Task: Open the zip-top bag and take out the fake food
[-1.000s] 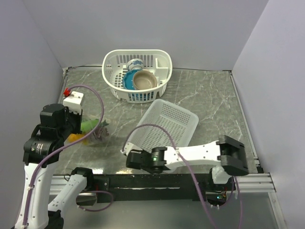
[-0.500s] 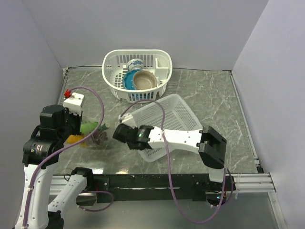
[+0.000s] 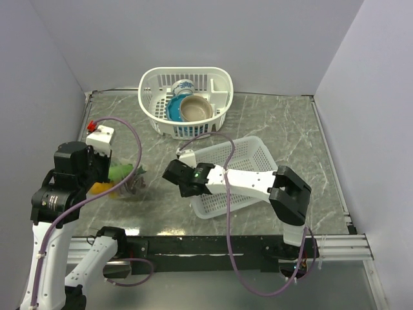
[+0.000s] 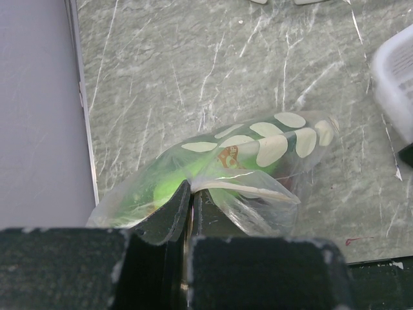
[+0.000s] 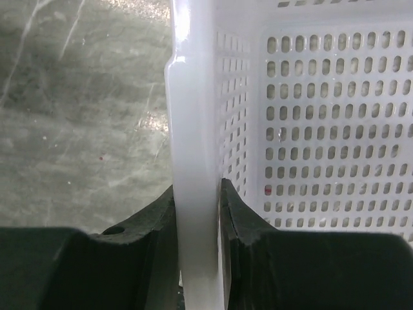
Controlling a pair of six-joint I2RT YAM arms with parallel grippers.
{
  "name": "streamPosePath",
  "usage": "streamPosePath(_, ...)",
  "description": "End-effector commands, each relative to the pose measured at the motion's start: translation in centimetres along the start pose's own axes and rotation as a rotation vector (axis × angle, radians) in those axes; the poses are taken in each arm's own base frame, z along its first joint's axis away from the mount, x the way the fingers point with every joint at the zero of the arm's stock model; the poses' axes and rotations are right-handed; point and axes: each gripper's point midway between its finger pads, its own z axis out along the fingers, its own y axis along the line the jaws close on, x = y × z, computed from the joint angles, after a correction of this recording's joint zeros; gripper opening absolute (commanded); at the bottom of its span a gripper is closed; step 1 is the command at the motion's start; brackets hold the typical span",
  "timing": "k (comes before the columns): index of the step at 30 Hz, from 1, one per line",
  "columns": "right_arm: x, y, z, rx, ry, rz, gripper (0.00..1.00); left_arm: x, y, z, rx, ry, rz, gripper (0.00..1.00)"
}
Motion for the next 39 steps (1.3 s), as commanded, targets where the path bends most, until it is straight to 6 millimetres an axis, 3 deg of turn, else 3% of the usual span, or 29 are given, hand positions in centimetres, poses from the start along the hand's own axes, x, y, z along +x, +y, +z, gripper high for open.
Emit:
streamPosePath(1, -2.0, 6.4, -1.5, -0.234, -0.027, 0.197, 0.63, -2.3, 0.3, -0.9, -0.001, -0.086, 0.006, 0.01)
streamPosePath(2, -3.4, 6.7, -2.6, -0.253, -0.064, 0.193, 0.76, -2.1, 0.2, -0.9, 0.003, -0.08, 0.007, 0.01)
streamPosePath(3, -4.2, 6.5, -3.2, -0.252, -0.095, 0.15, 0.98, -2.0, 0.1, -0.9, 0.008, -0.078, 0.007, 0.01)
streamPosePath(4, -5.1, 6.7, -3.9, -0.268, -0.125, 0.128, 1.0, -2.0, -0.1, -1.0, 0.02, -0.079, 0.014, 0.01)
streamPosePath(9, -10.4, 6.9, -10.9, -0.421, -0.378, -0.1, 1.0, -1.4, -1.1, -0.7, 0.078, -0.068, 0.043, 0.04)
streamPosePath(12, -12.2, 6.9, -14.7, -0.514, -0.541, -0.237, 1.0, -1.2, -2.0, -0.4, 0.132, -0.061, 0.064, 0.06)
streamPosePath(18, -13.4, 7.8, -21.1, -0.697, -0.815, -0.475, 1.0, -1.5, -4.5, -1.0, 0.287, -0.077, 0.116, 0.12)
streamPosePath(21, -13.3, 8.6, -23.1, -0.772, -0.886, -0.57, 1.0, -1.9, -5.3, -1.1, 0.345, -0.074, 0.14, 0.16)
streamPosePath(25, -12.1, 10.7, -24.2, -0.885, -0.863, -0.666, 1.0, -2.2, -7.4, -1.2, 0.486, -0.053, 0.157, 0.29)
streamPosePath(29, -10.6, 12.0, -22.8, -0.9, -0.815, -0.725, 1.0, -2.1, -7.7, -0.3, 0.507, -0.031, 0.145, 0.32)
streamPosePath(33, -9.3, 11.4, -19.2, -0.814, -0.724, -0.758, 1.0, -1.3, -7.7, 0.4, 0.497, -0.014, 0.137, 0.31)
streamPosePath(35, -8.4, 10.9, -18.6, -0.812, -0.699, -0.774, 1.0, -0.2, -7.7, 0.7, 0.497, 0.014, 0.152, 0.31)
streamPosePath(39, -4.0, 10.0, -18.8, -0.838, -0.604, -0.813, 1.0, 2.7, -7.1, 2.0, 0.447, 0.059, 0.193, 0.34)
